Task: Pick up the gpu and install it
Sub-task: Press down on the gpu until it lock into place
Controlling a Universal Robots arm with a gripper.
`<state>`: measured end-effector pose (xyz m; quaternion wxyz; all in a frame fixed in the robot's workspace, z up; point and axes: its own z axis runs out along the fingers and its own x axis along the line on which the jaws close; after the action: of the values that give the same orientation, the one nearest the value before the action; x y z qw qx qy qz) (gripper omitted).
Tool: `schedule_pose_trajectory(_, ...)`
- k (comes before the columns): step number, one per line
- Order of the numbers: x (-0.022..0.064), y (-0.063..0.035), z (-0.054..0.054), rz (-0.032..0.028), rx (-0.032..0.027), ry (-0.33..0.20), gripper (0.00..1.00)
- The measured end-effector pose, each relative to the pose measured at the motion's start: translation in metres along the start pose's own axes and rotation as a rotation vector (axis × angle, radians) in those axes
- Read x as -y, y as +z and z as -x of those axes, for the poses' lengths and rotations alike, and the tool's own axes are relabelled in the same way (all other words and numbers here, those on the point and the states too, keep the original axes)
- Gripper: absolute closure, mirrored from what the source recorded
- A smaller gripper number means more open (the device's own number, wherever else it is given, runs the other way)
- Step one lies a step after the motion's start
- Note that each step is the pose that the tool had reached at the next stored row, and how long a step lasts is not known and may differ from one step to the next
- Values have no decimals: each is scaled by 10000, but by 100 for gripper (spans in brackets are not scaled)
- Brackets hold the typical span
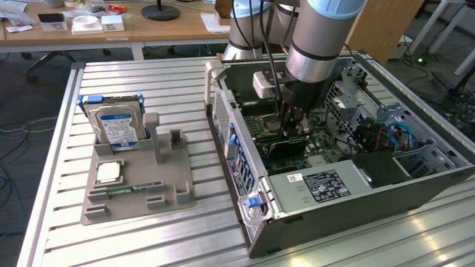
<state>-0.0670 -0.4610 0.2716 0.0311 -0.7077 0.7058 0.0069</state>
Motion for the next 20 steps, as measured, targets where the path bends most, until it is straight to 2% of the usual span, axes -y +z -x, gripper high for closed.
schedule_pose_trajectory(11, -5, 74, 4, 0, 2, -1, 89)
schedule_pose_trajectory(20, -6, 84, 3, 1, -3, -2, 89)
